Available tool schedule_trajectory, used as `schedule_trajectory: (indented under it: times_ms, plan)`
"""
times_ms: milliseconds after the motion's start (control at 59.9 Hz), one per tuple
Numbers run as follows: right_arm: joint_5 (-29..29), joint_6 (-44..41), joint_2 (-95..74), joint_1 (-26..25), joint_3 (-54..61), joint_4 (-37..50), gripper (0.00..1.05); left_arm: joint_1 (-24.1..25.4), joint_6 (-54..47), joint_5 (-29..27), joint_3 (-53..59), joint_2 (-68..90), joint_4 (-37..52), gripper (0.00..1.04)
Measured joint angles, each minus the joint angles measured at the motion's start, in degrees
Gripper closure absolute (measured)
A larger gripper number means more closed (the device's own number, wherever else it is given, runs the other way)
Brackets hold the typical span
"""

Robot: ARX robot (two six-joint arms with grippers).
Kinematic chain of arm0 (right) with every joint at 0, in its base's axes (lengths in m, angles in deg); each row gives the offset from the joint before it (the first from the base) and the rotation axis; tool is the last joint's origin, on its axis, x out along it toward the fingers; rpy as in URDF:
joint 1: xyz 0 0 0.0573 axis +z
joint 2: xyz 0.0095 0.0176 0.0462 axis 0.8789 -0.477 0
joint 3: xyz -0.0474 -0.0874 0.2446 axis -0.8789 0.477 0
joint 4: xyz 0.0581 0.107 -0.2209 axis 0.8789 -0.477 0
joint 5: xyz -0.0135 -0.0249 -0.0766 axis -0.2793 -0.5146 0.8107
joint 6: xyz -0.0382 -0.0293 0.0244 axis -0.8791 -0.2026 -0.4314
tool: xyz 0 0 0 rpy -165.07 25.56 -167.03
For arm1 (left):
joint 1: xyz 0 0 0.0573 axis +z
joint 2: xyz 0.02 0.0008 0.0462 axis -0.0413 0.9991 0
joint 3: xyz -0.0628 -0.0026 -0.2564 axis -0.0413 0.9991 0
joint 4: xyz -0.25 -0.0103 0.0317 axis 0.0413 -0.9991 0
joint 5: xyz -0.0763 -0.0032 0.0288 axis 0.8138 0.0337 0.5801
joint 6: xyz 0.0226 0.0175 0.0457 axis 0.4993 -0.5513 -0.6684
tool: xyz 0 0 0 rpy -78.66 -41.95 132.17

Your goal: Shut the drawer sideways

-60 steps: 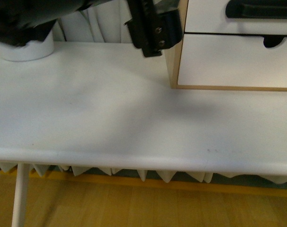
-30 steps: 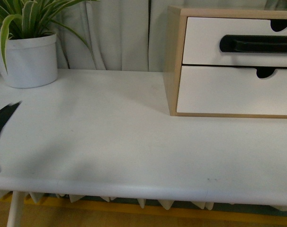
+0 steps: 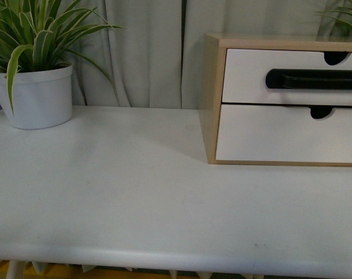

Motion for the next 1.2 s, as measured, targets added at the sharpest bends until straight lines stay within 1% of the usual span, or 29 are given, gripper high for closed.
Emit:
schedule_trajectory:
  times_ms: [50,67,100,134,150,184,234,267,284,317,334,434,468,501,584,902,935,968,1019,1202]
  plan:
    - [1.7,0.7,1.2,1.6,1.3,0.0,0.65,2.2,4.6,2.3,0.8,-2.5,-1.5,0.53]
    - [2.6,0.7,1.4,2.1,1.5,0.0,0.67,2.8,5.2,3.0,1.0,-3.1,-1.9,0.57]
    - [6.6,0.9,2.1,4.9,2.1,0.0,0.74,3.6,6.2,3.8,1.2,-4.0,-2.6,0.62]
    - [7.8,1.1,2.6,6.6,2.6,0.0,0.79,4.5,7.2,4.7,1.5,-5.0,-3.2,0.68]
    - [8.0,1.1,2.8,7.1,2.7,0.0,0.81,5.0,7.5,5.1,1.7,-5.6,-3.6,0.71]
    - [7.9,1.1,3.4,8.2,3.3,0.0,0.88,5.7,8.0,5.9,2.0,-6.4,-4.2,0.77]
    - [7.9,1.1,4.0,8.6,3.8,0.0,0.96,7.0,8.5,7.1,2.4,-7.8,-5.2,0.86]
    - [8.1,1.2,5.6,8.8,4.0,-1.4,1.03,7.6,8.7,7.6,2.6,-8.6,-5.7,0.91]
    - [8.2,1.1,6.1,8.8,4.0,-2.3,1.04,8.0,8.8,7.9,2.7,-9.1,-6.1,0.95]
    - [8.5,1.3,7.9,8.8,4.2,-4.6,1.03,8.6,8.9,8.5,2.9,-9.9,-6.7,1.0]
    - [8.4,1.3,9.1,8.8,4.7,-5.5,1.04,8.8,9.0,8.7,2.9,-10.1,-6.9,1.01]
    - [8.3,1.3,12.0,8.9,5.4,-6.1,1.04,10.8,9.3,10.8,3.7,-12.5,-8.4,1.01]
    - [8.3,1.3,12.2,8.9,5.6,-6.1,1.04,13.1,9.4,14.6,4.5,-13.5,-7.9,1.01]
    - [8.4,1.4,12.4,8.9,5.8,-6.1,1.04,15.0,9.4,16.6,5.0,-14.1,-8.2,1.01]
    - [8.4,1.4,12.9,8.9,6.6,-6.1,1.04,17.8,9.7,16.9,5.0,-15.8,-9.7,1.01]
    - [8.4,1.4,15.9,8.9,9.9,-5.8,1.04,18.0,9.7,17.6,5.0,-21.6,-15.4,1.01]
    - [8.4,1.4,15.9,8.9,9.9,-5.8,1.04,18.0,9.7,17.6,5.0,-23.3,-17.2,1.01]
    - [8.4,1.4,15.9,8.9,9.9,-5.8,1.04,18.0,9.7,17.6,5.0,-26.5,-22.0,1.01]
    - [8.4,1.4,16.0,8.9,9.9,-5.8,1.04,18.0,9.7,17.7,5.0,-29.8,-24.9,1.01]
    - [8.4,1.4,16.0,8.9,9.9,-5.8,1.04,18.0,9.7,17.6,5.0,-31.3,-25.5,1.01]
